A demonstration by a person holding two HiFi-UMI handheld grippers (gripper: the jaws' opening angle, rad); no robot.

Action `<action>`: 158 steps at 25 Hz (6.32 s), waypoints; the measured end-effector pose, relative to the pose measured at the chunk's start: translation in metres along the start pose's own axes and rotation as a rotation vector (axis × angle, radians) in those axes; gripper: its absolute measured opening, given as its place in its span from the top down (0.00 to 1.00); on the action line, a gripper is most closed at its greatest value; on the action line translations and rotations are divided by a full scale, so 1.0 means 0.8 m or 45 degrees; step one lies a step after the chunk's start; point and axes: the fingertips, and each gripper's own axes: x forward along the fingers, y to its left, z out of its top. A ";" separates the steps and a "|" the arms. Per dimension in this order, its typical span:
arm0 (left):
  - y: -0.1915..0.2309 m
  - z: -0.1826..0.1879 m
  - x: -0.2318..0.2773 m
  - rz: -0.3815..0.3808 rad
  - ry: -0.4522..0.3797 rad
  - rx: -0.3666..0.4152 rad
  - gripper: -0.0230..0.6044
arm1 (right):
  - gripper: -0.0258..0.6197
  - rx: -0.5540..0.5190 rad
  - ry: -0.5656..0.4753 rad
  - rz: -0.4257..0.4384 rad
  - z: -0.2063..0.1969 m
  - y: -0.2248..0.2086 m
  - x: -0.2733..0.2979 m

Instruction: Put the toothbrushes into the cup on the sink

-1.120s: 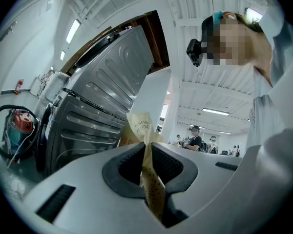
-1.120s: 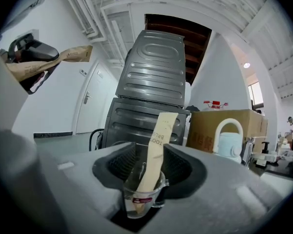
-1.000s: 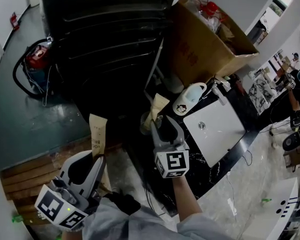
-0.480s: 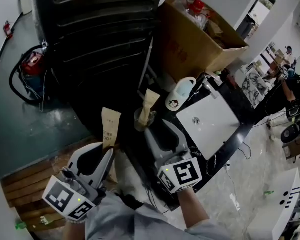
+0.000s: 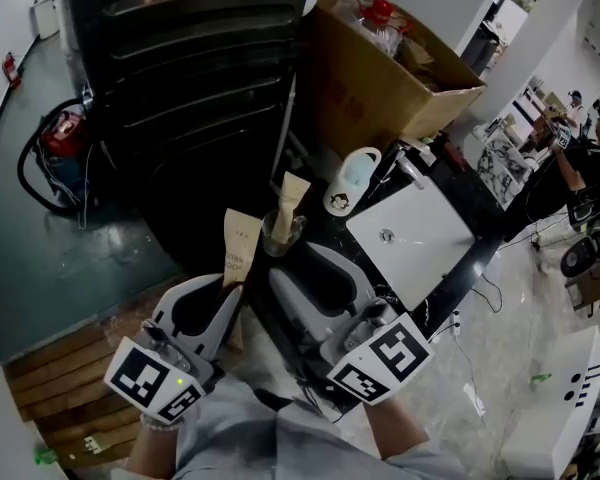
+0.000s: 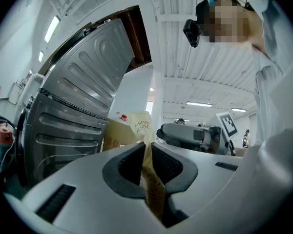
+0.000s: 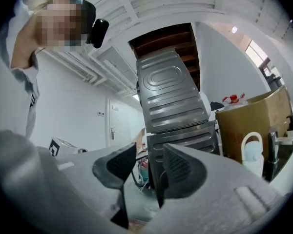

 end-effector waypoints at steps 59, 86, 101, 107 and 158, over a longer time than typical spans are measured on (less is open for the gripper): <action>0.013 -0.040 -0.007 0.041 0.197 0.085 0.91 | 0.96 0.022 -0.118 -0.206 0.031 -0.103 0.018; 0.052 -0.038 -0.038 0.223 0.217 0.057 0.95 | 0.96 -0.002 -0.078 -0.303 -0.070 -0.190 0.074; 0.046 -0.041 -0.040 0.202 0.221 0.047 0.95 | 0.96 -0.039 0.081 -0.333 -0.133 -0.182 0.066; 0.042 -0.039 -0.043 0.192 0.212 0.043 0.95 | 0.92 -0.066 0.095 -0.351 -0.130 -0.175 0.062; -0.117 -0.001 -0.022 -0.042 0.100 0.086 0.95 | 0.96 -0.047 -0.012 -0.457 -0.027 -0.009 -0.156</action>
